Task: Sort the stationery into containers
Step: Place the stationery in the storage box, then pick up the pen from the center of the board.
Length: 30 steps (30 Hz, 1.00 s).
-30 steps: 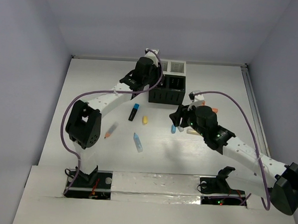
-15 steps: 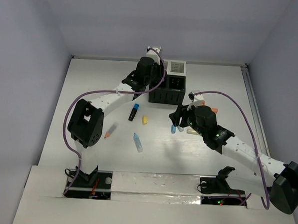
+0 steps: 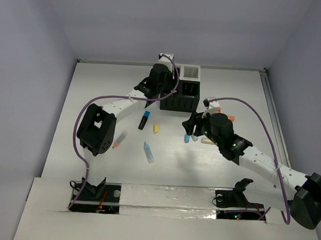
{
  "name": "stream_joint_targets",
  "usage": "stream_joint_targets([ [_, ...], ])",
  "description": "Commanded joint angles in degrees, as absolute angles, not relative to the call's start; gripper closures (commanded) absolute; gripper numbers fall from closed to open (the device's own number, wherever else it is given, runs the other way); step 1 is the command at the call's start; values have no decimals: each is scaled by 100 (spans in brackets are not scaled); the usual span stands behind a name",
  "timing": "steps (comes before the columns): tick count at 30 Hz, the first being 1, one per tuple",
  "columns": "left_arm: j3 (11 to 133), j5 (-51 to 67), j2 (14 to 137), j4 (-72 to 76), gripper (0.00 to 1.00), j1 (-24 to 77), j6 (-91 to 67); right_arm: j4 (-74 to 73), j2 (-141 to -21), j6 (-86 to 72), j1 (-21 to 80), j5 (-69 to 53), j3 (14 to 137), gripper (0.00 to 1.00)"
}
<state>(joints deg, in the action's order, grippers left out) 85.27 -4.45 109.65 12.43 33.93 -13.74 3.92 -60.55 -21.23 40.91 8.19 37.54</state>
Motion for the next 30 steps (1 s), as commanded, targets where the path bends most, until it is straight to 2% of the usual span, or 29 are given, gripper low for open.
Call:
stream_joint_targets([
  [1,8473,-816,10513,1371,39,3393,-1283,686,-6003,-2100,4104,932,3718,37],
  [5,7807,-1124,9636,1520,39,3393,-1616,686,-5959,-2118,4104,914,3709,37],
  [10,6102,-1695,8432,1600,40,3393,-1995,668,-5836,-2136,4104,897,3674,37],
  [14,5143,-2056,7981,1354,41,3200,-2293,703,-5836,-2171,4104,826,3665,37],
  [20,5755,-1863,8733,757,34,2418,-1698,703,-5854,-2180,4104,747,3683,37],
  [30,7556,-1512,10704,81,32,1644,-669,703,-5827,-2180,4104,703,3674,37],
])
